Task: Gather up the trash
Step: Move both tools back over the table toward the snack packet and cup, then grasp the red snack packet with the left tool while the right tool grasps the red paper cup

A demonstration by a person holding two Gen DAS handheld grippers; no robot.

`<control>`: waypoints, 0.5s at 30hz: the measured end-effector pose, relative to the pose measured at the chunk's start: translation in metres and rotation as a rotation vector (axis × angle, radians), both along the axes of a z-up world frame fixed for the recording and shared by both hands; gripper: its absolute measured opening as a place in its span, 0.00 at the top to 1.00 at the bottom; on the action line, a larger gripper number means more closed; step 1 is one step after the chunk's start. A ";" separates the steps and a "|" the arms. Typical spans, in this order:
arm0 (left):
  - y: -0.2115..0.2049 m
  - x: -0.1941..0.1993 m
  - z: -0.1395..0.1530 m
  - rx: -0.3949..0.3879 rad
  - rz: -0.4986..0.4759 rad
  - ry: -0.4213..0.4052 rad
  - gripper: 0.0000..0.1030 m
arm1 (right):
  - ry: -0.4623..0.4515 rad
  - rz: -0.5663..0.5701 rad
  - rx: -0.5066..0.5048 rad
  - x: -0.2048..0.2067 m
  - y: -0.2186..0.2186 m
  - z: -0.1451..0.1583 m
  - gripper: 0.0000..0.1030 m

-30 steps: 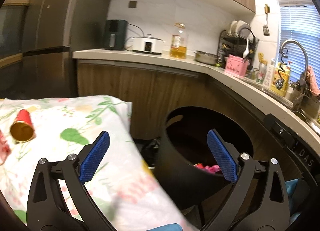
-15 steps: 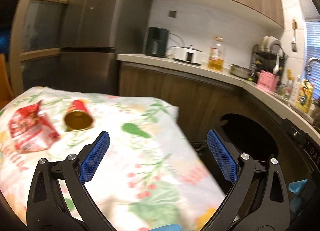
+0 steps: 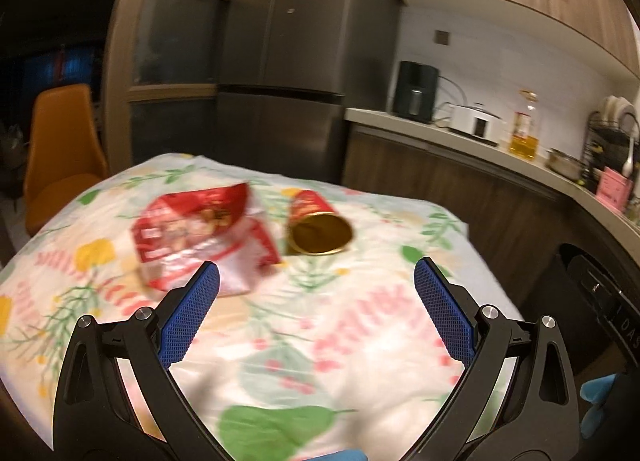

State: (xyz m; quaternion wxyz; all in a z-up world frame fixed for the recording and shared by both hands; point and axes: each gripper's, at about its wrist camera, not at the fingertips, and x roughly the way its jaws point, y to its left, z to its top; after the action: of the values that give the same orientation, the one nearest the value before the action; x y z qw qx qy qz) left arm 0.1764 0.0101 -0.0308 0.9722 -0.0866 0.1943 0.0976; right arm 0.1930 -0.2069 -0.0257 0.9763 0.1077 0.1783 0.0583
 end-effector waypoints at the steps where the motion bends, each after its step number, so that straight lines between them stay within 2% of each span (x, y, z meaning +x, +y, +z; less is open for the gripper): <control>1: 0.004 0.001 -0.001 -0.001 0.012 0.002 0.07 | 0.004 0.016 -0.003 0.003 0.008 -0.002 0.29; 8: 0.030 0.010 -0.006 0.016 0.070 0.010 0.07 | 0.014 0.093 -0.026 0.019 0.047 -0.008 0.29; 15: 0.044 0.039 -0.008 0.007 0.101 0.022 0.07 | 0.023 0.122 -0.041 0.038 0.068 -0.013 0.29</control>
State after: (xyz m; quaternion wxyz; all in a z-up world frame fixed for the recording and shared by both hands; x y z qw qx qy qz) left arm 0.2151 0.0540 -0.0390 0.9642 -0.0918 0.1999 0.1480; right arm 0.2310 -0.1392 -0.0391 0.9709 0.0771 0.1969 0.1128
